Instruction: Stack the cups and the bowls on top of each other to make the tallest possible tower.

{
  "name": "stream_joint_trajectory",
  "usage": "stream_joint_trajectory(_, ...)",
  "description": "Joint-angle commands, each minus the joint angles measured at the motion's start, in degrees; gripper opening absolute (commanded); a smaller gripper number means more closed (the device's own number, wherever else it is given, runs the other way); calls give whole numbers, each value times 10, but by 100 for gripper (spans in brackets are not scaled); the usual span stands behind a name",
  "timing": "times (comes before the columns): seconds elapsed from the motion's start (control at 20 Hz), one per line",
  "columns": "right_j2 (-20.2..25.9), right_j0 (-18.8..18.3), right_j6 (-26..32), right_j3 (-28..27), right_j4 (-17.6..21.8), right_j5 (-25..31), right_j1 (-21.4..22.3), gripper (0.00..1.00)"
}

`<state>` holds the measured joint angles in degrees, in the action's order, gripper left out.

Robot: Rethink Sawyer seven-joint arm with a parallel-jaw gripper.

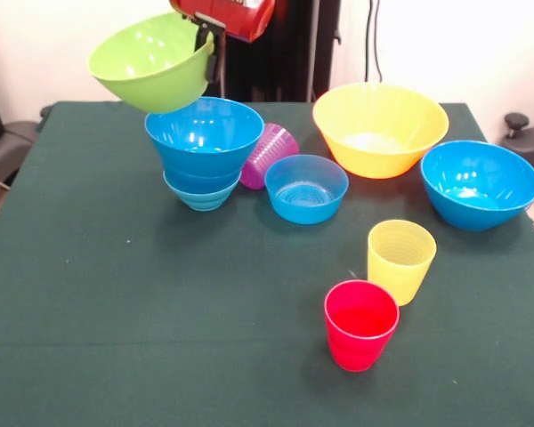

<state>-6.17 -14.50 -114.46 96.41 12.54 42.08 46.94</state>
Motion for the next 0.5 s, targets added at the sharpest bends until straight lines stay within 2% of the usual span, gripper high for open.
stream_joint_trajectory(0.05,-22,37,-104,16,46,-65,-52,0)
stream_joint_trajectory(0.5,-96,100,-136,4,32,-116,-97,0)
